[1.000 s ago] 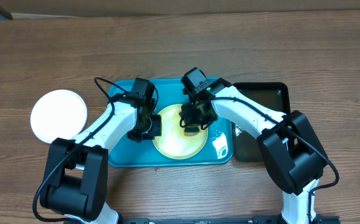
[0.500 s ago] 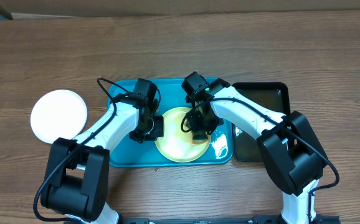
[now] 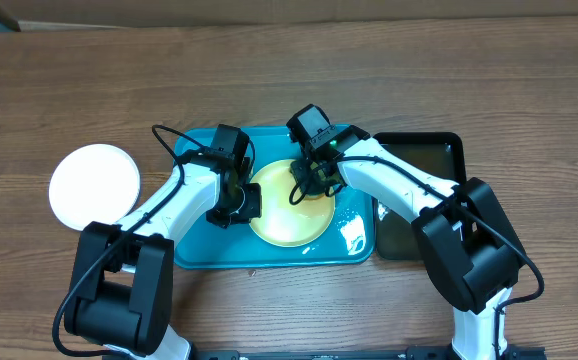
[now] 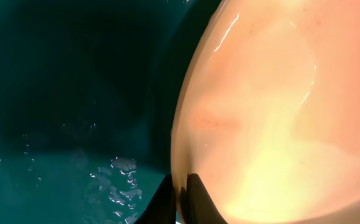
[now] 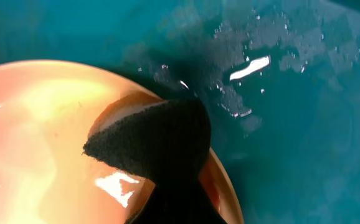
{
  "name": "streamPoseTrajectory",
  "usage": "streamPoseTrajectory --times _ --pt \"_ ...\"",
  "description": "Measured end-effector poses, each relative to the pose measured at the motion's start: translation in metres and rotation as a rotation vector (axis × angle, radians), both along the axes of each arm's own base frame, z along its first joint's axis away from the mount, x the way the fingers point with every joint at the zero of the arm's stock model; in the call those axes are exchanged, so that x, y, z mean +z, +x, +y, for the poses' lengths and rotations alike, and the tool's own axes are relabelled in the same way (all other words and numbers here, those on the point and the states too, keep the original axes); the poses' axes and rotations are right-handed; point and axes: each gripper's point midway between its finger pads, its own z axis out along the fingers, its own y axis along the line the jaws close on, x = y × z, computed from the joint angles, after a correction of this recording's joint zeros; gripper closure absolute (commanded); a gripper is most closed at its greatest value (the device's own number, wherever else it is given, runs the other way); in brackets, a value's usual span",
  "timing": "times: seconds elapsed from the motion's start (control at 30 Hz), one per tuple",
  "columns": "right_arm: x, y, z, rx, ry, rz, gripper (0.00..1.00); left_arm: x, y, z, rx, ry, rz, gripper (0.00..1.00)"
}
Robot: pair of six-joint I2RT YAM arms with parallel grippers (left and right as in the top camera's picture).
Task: Clean dirty plates on tray and stack at the side
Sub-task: 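Scrub the yellow-green plate with the sponge while left gripper holds it, then keep scrubbing the yellow-green plate surface with sponge in right gripper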
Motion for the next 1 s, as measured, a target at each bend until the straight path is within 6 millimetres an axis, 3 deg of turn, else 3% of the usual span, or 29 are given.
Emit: streamPoseTrajectory --times 0.17,0.43,0.57,0.67,0.87,1.0 --pt "-0.002 -0.007 0.0 0.008 0.013 0.04 0.96 0.0 -0.001 0.001 0.007 0.005 0.006 0.96" --pt "-0.007 -0.064 -0.03 -0.014 -0.086 0.297 0.96 0.0 -0.004 0.0 -0.003 0.003 0.013 0.96" --pt "-0.005 -0.077 -0.024 -0.018 -0.04 0.37 0.96 0.0 -0.004 0.0 -0.01 0.003 0.014 0.96" --pt "-0.004 -0.074 -0.014 -0.012 0.027 0.376 0.96 -0.001 -0.005 0.002 -0.009 0.014 0.018 0.96" --pt "0.001 -0.036 0.019 0.02 0.172 0.221 0.96 -0.001 -0.005 0.003 -0.006 0.017 0.019 0.96" --pt "0.004 -0.026 0.026 0.026 0.2 0.18 0.96 -0.001 -0.005 0.003 -0.005 0.017 0.018 0.96"
